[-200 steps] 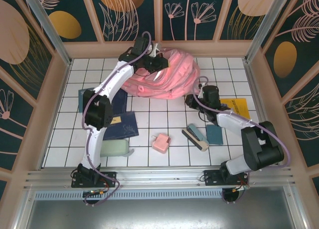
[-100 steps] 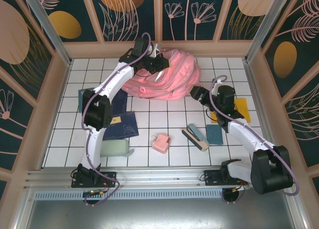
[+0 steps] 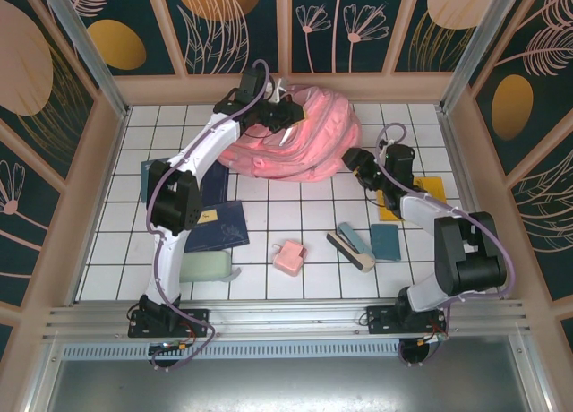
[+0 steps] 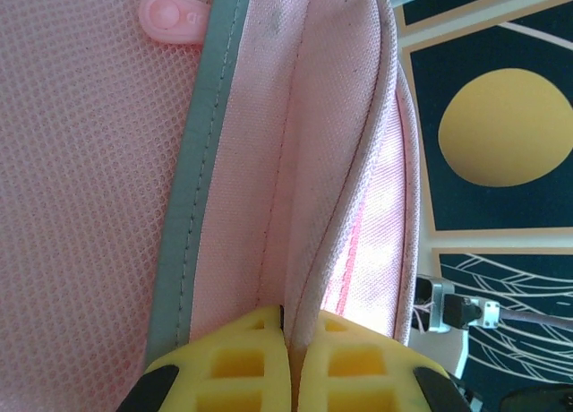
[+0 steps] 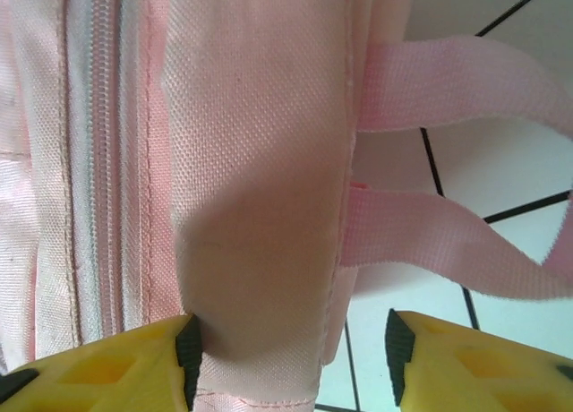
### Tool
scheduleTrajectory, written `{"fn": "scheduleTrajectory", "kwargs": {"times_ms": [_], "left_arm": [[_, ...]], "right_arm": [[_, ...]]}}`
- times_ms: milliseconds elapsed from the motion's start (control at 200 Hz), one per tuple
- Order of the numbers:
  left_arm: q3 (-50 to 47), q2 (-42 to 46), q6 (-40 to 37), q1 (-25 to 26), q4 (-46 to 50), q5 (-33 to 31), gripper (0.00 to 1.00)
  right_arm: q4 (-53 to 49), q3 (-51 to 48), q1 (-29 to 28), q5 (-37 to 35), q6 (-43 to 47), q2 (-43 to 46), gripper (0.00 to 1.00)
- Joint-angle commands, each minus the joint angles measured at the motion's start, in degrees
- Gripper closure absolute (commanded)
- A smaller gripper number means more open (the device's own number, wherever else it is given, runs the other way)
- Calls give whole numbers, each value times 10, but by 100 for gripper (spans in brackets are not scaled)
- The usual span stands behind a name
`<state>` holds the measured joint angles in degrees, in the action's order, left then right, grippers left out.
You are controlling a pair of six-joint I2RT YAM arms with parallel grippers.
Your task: Pack the student bag
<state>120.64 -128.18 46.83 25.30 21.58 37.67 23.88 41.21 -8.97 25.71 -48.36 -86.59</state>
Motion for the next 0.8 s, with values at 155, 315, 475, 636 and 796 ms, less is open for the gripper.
{"fn": "scheduleTrajectory", "kwargs": {"times_ms": [155,315,475,636,796], "left_arm": [[8,66,31,-16,-82,35,100],[-4,61,36,-16,-92,32,100],[-9,55,54,-16,-111,37,100],[-10,54,61,-16,-116,38,100],[-14,57,66,-16,-119,34,100]], "right_arm": [[-105,30,18,-83,102,4,46],[-142,33,-36,-178,205,89,38],[-123,2,-115,-142,286,153,38],[-9,-43,-109,48,168,138,36],[161,-87,-105,138,5,80,35]]}}
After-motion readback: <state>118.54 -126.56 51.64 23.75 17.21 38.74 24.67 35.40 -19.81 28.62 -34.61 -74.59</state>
